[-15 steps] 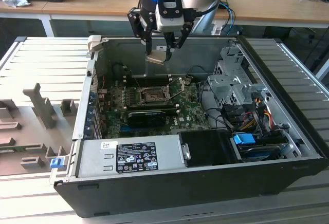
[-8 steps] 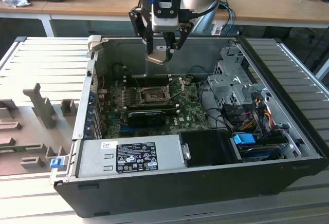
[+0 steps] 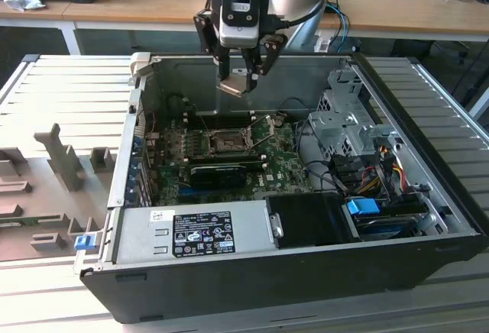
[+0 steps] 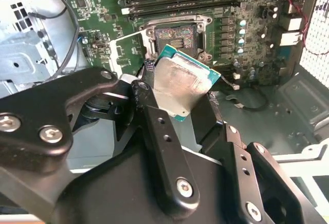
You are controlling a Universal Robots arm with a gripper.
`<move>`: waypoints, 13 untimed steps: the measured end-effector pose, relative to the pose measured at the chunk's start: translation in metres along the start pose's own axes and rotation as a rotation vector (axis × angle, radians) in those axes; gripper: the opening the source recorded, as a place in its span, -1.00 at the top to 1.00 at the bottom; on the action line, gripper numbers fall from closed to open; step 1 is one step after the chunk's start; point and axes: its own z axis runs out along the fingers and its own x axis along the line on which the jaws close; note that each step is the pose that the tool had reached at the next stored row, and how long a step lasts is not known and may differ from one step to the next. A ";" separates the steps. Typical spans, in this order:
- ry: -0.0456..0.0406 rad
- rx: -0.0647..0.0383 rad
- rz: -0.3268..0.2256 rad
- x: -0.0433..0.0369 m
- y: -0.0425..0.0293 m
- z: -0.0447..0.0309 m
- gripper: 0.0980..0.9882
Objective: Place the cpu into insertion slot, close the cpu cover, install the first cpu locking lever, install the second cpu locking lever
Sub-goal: 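Place the cpu into insertion slot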
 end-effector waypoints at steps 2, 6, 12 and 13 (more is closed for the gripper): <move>-0.0023 -0.001 0.026 0.0000 0.0000 0.0001 0.04; -0.0065 -0.001 0.073 0.0000 0.0000 0.0002 0.04; -0.0119 -0.003 0.132 0.0000 0.0000 0.0003 0.04; -0.0126 -0.003 0.141 0.0000 0.0000 0.0003 0.04</move>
